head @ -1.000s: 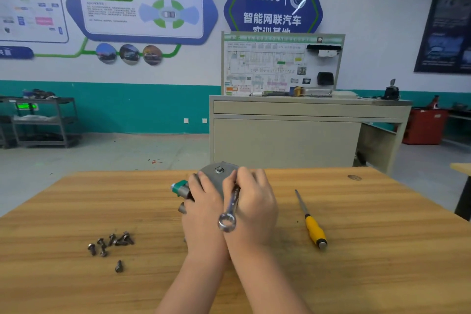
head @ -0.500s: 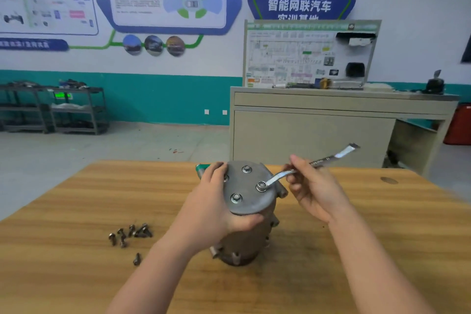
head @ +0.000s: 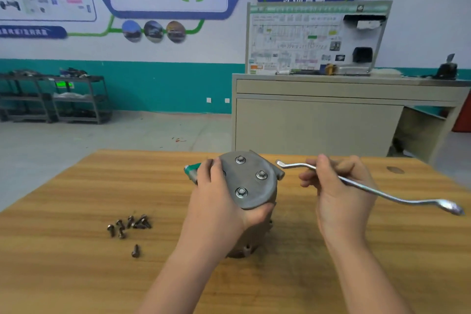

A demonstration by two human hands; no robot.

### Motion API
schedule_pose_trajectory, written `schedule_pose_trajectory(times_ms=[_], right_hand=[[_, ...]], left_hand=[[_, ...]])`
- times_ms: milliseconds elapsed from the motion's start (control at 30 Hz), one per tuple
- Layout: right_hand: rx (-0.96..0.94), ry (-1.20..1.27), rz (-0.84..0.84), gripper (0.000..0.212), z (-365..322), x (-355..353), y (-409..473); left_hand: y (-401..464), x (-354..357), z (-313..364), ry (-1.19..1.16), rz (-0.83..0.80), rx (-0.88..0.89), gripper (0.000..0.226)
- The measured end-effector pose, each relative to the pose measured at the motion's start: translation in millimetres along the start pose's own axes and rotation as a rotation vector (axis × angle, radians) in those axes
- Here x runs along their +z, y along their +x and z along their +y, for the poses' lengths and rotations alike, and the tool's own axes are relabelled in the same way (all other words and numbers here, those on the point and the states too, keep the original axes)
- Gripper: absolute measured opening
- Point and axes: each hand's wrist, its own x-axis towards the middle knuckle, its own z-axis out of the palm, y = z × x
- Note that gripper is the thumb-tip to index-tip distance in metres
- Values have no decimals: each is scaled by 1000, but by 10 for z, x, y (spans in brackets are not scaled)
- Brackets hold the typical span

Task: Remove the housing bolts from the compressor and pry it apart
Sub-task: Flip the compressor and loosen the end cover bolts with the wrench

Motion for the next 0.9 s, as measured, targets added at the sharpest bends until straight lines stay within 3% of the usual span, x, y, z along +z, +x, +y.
schedule_pose_trajectory(times_ms=[333, 600, 733, 833, 900], right_hand=[[-224, -183, -23, 32, 48, 146, -316], [-598, -628, 12, 32, 117, 219, -406], [-538, -596, 33, 31, 182, 240, -523], [-236, -252, 56, 20, 187, 210, -565], [-56, -94, -32, 19, 188, 102, -476]], left_hand=[[-58, 73, 247, 110, 43, -67, 121], [-76, 93, 325, 97, 47, -108, 115], [-64, 63, 288, 42, 28, -95, 123], [-24, 34, 172, 13, -13, -29, 123], [13, -3, 81, 0, -54, 15, 123]])
